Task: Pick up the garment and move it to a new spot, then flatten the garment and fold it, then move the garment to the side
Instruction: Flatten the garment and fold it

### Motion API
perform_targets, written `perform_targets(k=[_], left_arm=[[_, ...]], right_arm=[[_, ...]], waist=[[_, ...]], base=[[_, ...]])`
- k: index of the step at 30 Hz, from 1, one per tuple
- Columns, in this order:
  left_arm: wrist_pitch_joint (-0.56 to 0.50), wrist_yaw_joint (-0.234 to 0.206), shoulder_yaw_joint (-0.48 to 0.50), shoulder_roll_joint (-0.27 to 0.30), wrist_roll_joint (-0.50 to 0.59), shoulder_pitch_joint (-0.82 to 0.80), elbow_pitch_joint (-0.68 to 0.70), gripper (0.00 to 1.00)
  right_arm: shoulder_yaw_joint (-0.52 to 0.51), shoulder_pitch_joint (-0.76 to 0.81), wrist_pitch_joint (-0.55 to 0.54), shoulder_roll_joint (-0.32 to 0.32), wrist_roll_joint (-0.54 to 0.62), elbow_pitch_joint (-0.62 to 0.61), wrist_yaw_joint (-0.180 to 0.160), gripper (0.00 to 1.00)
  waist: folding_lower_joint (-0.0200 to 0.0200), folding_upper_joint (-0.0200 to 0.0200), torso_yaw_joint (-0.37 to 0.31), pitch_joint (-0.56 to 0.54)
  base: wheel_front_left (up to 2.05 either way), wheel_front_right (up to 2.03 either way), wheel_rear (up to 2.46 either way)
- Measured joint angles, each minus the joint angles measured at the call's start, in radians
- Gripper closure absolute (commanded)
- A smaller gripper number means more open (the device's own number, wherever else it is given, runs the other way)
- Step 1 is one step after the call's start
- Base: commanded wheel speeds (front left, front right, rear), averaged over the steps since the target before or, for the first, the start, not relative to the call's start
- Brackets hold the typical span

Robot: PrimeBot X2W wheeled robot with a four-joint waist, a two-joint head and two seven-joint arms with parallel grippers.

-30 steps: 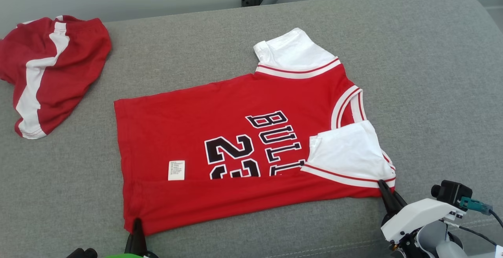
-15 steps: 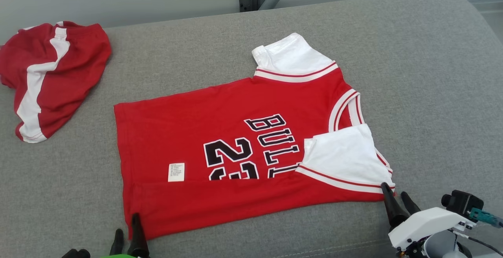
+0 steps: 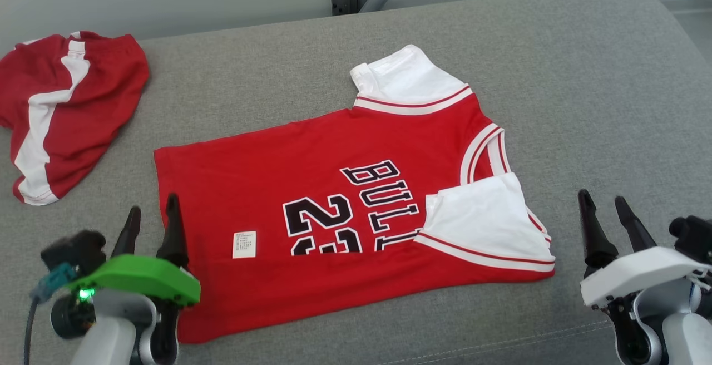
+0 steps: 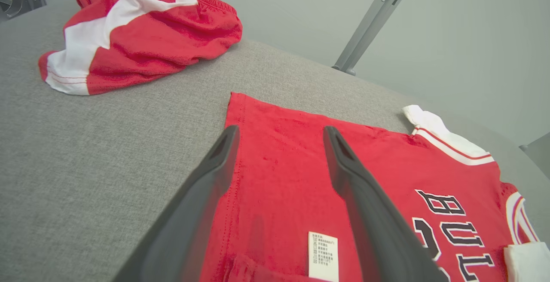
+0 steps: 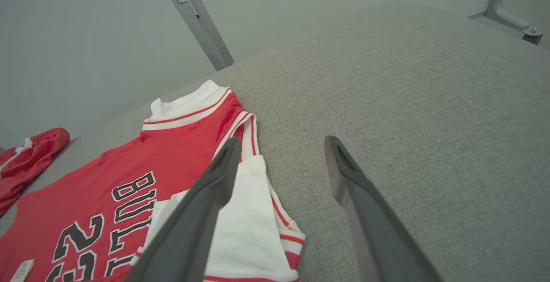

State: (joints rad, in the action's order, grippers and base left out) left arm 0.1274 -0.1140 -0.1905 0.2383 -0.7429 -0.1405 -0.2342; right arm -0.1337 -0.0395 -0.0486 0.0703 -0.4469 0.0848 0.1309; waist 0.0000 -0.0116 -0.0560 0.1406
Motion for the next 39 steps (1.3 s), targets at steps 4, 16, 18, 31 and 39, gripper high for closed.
perform_targets(k=[4,16,18,31,39], left_arm=[[-0.087,-0.011,-0.030,0.032,0.030,-0.148,-0.066,0.00],[-0.233,-0.015,-0.089,0.101,0.105,-0.482,-0.447,0.00],[-0.239,-0.008,-0.092,0.108,0.109,-0.510,-0.481,0.00],[-0.227,0.017,-0.097,0.133,0.110,-0.578,-0.603,0.00],[-0.221,0.065,-0.127,0.131,0.114,-0.612,-0.638,0.51]], right_arm=[[0.037,-0.044,-0.023,0.018,0.023,-0.058,0.000,0.00],[0.182,-0.163,-0.047,0.070,-0.019,-0.108,0.000,0.00],[0.195,-0.173,-0.045,0.076,-0.024,-0.107,0.000,0.00],[0.231,-0.200,-0.027,0.093,-0.042,-0.093,0.000,0.00],[0.250,-0.220,-0.020,0.103,-0.053,-0.084,0.000,0.00]], waist=[[0.0000,0.0000,-0.003,0.021],[0.0000,0.0000,-0.044,0.145],[0.0000,0.0000,-0.053,0.163],[0.0000,0.0000,-0.079,0.215],[0.0000,0.0000,-0.082,0.226]], base=[[0.00,0.00,0.00],[0.00,0.00,0.00],[0.00,0.00,0.00],[0.00,0.00,0.00],[0.00,0.00,0.00]])
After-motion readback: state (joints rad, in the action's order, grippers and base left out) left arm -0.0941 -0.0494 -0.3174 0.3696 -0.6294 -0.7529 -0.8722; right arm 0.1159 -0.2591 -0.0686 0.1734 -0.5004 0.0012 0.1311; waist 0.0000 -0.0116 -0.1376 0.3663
